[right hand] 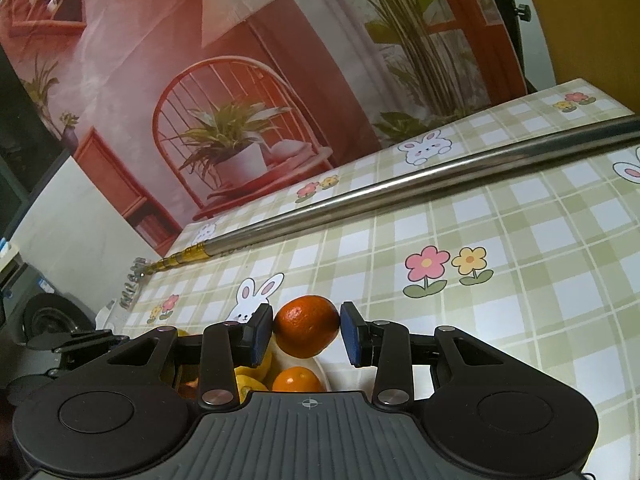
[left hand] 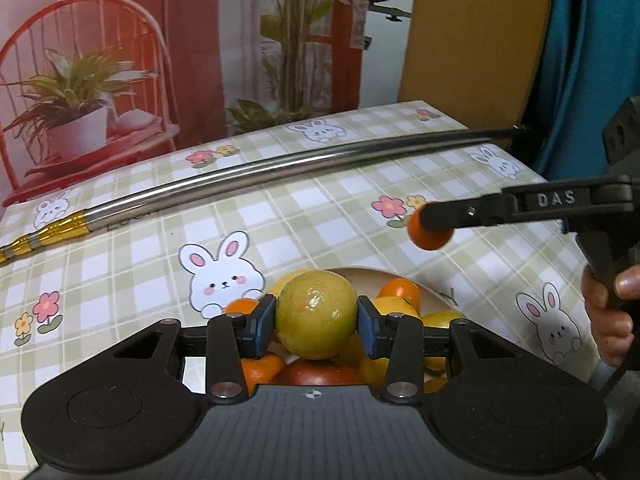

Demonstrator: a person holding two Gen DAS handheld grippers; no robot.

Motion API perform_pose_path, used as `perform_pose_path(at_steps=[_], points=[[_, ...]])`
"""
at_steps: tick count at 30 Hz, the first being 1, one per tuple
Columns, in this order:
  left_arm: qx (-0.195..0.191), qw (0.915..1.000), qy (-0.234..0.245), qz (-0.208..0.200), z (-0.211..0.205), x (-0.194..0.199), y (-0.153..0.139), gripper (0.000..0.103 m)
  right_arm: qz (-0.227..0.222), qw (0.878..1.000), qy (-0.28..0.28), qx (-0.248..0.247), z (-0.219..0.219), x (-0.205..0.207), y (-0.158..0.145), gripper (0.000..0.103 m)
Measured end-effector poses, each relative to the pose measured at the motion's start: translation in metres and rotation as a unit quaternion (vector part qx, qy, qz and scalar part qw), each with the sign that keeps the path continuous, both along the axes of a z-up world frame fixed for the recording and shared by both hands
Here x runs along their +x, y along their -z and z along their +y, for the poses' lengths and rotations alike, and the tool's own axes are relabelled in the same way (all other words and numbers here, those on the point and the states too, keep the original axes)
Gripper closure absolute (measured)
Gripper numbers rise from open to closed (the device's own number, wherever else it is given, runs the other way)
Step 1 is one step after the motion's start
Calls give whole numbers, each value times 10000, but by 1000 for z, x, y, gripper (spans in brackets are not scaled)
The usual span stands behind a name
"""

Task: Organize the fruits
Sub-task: 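Lower the lemon onto the plate with the left gripper while the right releases the tangerine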

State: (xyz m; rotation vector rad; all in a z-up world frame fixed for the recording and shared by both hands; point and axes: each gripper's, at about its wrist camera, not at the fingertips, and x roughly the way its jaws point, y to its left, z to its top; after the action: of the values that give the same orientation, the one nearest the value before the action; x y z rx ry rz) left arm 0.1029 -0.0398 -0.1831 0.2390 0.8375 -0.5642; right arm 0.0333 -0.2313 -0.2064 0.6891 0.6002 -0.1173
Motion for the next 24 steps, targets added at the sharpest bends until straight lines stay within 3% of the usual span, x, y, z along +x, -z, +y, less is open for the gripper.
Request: perform_pose_path(at_steps=[16,24], points=[[-77,10000,44,22,-2,-1,0,57,22,10000,7,62,1,-1,3,69],[-454,9979,-452,13,13,-8,-12,53,6,9999,-105,-53,7,-1,-2,69]])
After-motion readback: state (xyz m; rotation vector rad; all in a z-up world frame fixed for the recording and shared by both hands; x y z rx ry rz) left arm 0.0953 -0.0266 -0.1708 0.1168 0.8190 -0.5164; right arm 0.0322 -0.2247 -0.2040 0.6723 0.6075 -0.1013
